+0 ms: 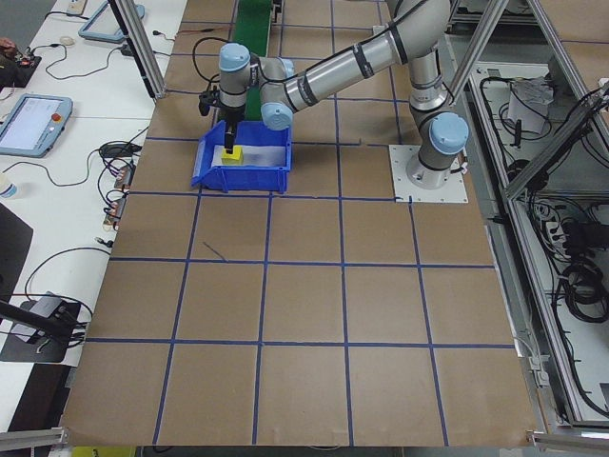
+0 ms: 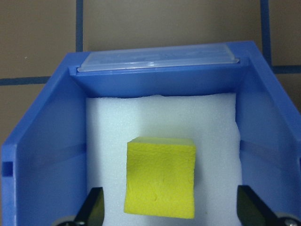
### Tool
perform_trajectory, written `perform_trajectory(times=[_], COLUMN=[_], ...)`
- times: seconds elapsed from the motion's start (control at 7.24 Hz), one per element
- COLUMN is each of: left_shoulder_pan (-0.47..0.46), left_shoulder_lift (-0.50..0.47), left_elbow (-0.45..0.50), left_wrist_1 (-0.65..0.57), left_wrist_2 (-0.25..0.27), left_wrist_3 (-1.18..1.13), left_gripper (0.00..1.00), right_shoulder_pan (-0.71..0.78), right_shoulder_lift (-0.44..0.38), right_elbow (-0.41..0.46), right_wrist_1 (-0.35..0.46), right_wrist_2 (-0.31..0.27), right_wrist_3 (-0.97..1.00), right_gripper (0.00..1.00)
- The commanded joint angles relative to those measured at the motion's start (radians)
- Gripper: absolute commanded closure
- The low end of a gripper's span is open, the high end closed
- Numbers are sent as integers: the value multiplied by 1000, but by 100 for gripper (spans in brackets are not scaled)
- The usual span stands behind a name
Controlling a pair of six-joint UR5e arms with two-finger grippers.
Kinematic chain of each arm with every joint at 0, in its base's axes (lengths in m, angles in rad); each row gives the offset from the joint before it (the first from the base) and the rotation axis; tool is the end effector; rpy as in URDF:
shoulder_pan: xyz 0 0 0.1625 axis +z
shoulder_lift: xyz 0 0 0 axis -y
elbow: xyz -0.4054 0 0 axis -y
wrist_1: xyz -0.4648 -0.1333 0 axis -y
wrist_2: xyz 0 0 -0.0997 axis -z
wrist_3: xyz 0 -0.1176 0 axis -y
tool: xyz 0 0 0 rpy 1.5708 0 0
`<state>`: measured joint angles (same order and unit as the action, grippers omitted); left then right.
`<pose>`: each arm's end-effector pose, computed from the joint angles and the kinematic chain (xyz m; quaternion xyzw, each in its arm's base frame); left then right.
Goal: Move block left to right into plate
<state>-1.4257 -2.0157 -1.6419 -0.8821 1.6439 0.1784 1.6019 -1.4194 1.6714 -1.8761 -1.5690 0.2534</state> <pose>-0.0226 -0.7078 0.2007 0.0134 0.9955 -0.0792 0.0498 0.1526 -0.6126 0.3352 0.1109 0.9935 -0.0263 0.0047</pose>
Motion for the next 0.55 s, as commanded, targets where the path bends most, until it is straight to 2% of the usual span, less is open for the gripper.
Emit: perform_trajectory(times=[0.0,0.14,0.41], left_shoulder_pan=[4,1,4], left_shoulder_lift=[-18,-26,-29], left_elbow=[-4,-6,-4], left_wrist_1=[5,5,3], left_wrist_2=[1,1,1], left_wrist_3=[4,4,27], left_gripper=[0,0,0], right_shoulder_pan=[-83,-135,-279], right_shoulder_lift=[81,135,233], right_elbow=[-66,-115,-188], right_wrist_1=[-49,-51,-51], right_wrist_2=[18,79,103], right_wrist_3=[-12,-16,-260], right_gripper=[0,0,0])
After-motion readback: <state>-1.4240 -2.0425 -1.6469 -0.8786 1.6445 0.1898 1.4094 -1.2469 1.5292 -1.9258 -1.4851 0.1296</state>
